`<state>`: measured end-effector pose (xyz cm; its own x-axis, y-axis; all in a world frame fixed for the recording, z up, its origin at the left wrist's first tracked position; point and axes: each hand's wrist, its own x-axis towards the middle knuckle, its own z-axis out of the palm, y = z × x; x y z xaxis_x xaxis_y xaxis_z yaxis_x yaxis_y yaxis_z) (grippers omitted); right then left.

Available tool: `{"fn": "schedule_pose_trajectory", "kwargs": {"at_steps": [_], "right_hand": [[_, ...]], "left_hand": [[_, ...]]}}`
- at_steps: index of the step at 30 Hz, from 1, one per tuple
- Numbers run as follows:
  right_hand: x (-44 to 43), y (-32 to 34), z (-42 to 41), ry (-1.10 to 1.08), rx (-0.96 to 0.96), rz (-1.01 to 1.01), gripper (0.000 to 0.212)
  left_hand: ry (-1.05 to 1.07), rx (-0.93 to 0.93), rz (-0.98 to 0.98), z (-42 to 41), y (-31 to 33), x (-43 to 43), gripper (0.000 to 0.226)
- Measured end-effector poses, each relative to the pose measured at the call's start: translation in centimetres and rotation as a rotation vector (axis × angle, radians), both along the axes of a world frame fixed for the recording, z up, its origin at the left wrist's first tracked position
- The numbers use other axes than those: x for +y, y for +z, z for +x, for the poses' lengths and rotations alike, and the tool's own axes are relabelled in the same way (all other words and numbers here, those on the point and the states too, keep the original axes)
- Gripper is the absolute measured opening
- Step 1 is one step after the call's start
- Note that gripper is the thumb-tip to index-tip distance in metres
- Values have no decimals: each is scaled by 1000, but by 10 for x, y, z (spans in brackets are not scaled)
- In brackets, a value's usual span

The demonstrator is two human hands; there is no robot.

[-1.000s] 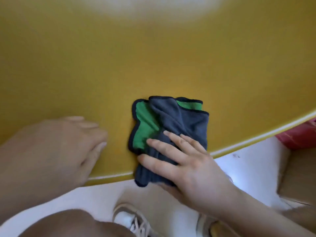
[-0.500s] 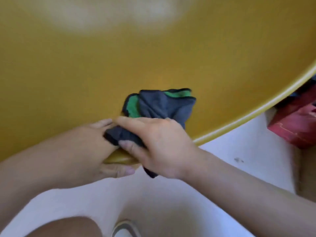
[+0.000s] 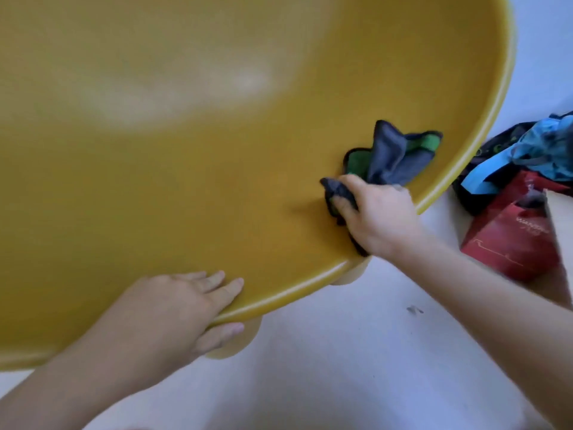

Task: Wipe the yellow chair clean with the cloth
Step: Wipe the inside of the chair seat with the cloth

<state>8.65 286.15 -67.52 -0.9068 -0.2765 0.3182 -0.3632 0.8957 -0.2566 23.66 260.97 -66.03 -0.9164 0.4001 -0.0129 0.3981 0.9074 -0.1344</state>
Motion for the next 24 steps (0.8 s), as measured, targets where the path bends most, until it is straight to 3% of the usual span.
{"fn": "schedule_pose_trajectory", "kwargs": {"at_steps": [4, 6, 8, 10, 12, 14, 16, 20, 22, 24], "right_hand": [[-78, -13, 96, 508, -99, -64, 28], [-50, -13, 87, 662, -67, -38, 31], [4, -12, 52, 738, 49, 109, 31], [62, -2, 6, 666, 137, 198, 31], [92, 13, -24, 436, 123, 156, 29], [75, 11, -23, 68, 118, 16, 23], [26, -8, 16, -64, 101, -69, 23], [-37, -31, 110, 440, 58, -102, 29], [-3, -25, 88, 668, 96, 42, 34], [46, -22, 43, 754, 192, 207, 33]], "left_hand": [[-7, -28, -45, -4, 5, 6, 49], [5, -77, 2, 0, 4, -1, 53], [7, -95, 73, 3, 2, -11, 61], [46, -160, 99, 4, 6, -12, 65], [55, -153, 104, 2, 8, -9, 66], [53, -155, 125, -3, 16, -2, 65], [38, -114, 199, -10, 22, 7, 63], [59, -135, 99, -38, 31, 28, 44], [25, -205, 129, -45, 33, 36, 44], [7, -388, 204, -42, 33, 38, 44]]}}
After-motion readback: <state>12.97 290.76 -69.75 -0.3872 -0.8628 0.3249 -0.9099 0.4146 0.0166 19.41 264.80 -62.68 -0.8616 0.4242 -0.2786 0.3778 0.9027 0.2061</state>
